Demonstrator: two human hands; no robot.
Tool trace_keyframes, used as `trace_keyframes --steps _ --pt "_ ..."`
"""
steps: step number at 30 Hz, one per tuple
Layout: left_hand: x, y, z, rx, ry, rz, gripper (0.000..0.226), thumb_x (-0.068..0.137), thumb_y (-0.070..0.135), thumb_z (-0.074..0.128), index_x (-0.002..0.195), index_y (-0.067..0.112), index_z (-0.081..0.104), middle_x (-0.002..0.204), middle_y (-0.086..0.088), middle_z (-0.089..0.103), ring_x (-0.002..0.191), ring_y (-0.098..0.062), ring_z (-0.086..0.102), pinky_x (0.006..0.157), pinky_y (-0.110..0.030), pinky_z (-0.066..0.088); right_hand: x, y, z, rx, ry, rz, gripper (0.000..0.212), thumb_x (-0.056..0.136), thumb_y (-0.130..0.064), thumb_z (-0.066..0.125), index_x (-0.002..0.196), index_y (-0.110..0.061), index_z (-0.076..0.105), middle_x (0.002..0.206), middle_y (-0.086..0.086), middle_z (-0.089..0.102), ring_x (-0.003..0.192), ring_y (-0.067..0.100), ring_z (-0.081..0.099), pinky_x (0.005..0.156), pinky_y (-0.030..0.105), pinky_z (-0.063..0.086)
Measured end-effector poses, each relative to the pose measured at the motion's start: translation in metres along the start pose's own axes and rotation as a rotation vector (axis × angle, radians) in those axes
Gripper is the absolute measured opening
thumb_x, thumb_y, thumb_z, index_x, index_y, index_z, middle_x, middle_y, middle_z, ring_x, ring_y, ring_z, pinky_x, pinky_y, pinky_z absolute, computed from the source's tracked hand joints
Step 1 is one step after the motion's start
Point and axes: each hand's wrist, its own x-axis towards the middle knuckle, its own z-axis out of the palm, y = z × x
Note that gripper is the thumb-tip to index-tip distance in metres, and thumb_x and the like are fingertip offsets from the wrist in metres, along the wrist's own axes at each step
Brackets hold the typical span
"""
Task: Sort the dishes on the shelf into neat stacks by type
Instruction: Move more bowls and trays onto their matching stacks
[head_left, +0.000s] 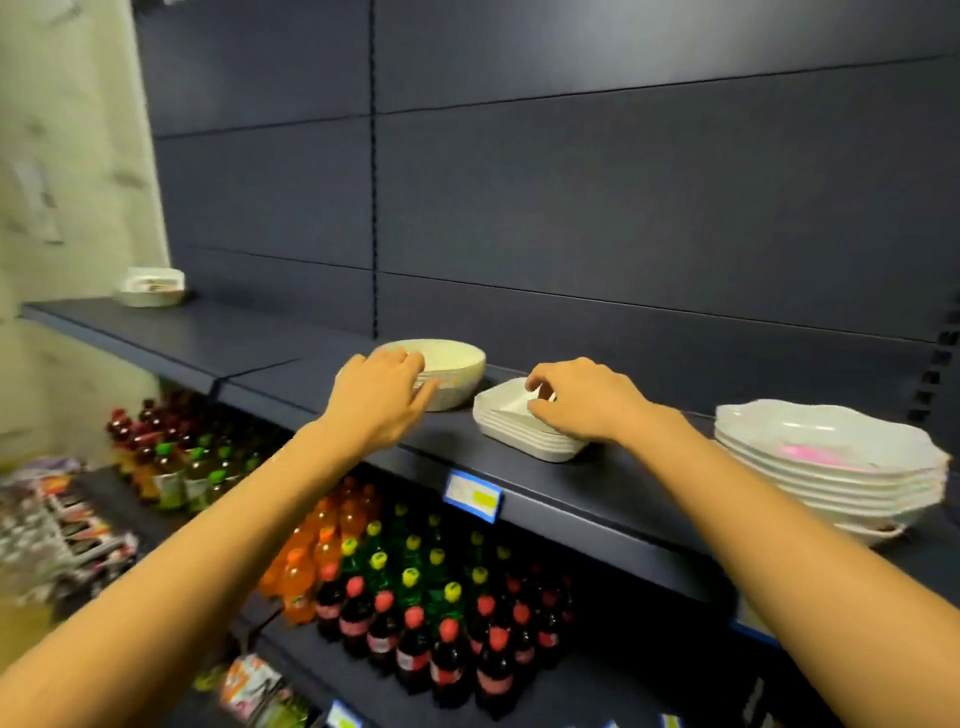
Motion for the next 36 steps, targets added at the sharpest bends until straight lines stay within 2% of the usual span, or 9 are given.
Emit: trace_keyframes --steps 3,7,12,16,23,32,36 --pt "-0.013 -0.043 -0.001 0.036 -0.025 -0.099 0.042 0.098 0.041 0.032 0.114 0.01 0.055 0.119 -0.01 0.063 0.113 -0.03 0.054 0.091 -0.039 0.041 0.022 -0.037 0.01 0.01 0.003 -0.097 0.037 0.092 -0.031 0.045 0.128 -0.025 0.052 0.133 0.003 0.056 0.117 0.029 0.054 0.088 0.037 0.044" --pt "-0.026 -0.1 0.005 0.075 -0.042 -0.187 0.042 0.097 0.042 0.032 0.113 0.011 0.055 0.118 -0.009 0.063 0.114 -0.028 0.054 0.092 -0.039 0.041 0.057 -0.087 0.023 0.017 -0.018 -0.195 0.04 0.093 -0.03 0.045 0.132 -0.022 0.05 0.136 0.002 0.054 0.121 0.029 0.052 0.095 0.04 0.044" --pt "-0.034 -0.182 0.017 0.091 -0.055 -0.262 0.041 0.097 0.042 0.033 0.109 0.01 0.056 0.113 -0.01 0.064 0.11 -0.028 0.056 0.089 -0.04 0.043 0.112 -0.164 0.052 0.055 -0.04 -0.274 0.041 0.093 -0.029 0.045 0.133 -0.021 0.048 0.134 0.005 0.054 0.121 0.028 0.051 0.094 0.039 0.044" --pt "-0.034 -0.257 0.025 0.128 -0.074 -0.285 0.038 0.096 0.041 0.034 0.101 0.01 0.055 0.11 -0.012 0.064 0.107 -0.031 0.057 0.085 -0.039 0.044 0.16 -0.236 0.073 0.08 -0.073 -0.313 0.042 0.093 -0.028 0.045 0.134 -0.022 0.047 0.137 0.005 0.052 0.12 0.03 0.052 0.093 0.04 0.045" --pt "-0.036 -0.383 0.031 0.218 -0.095 -0.329 0.037 0.096 0.041 0.037 0.105 0.011 0.055 0.115 -0.011 0.064 0.113 -0.029 0.055 0.089 -0.038 0.043 0.233 -0.349 0.091 0.117 -0.094 -0.374 0.042 0.095 -0.028 0.045 0.136 -0.021 0.045 0.136 0.006 0.053 0.12 0.029 0.052 0.093 0.042 0.046" --pt "-0.032 -0.492 0.063 0.217 -0.099 -0.403 0.04 0.096 0.042 0.035 0.113 0.012 0.055 0.119 -0.006 0.064 0.113 -0.025 0.056 0.088 -0.036 0.044 0.323 -0.442 0.117 0.133 -0.115 -0.377 0.042 0.095 -0.03 0.045 0.135 -0.021 0.047 0.137 0.006 0.053 0.122 0.029 0.052 0.097 0.042 0.045" --pt "-0.022 -0.543 0.085 0.228 -0.096 -0.426 0.04 0.096 0.042 0.035 0.113 0.012 0.056 0.119 -0.006 0.064 0.112 -0.025 0.057 0.087 -0.036 0.045 0.37 -0.481 0.136 0.133 -0.124 -0.377 0.04 0.094 -0.026 0.045 0.133 -0.02 0.049 0.135 0.007 0.054 0.121 0.029 0.052 0.094 0.04 0.044"
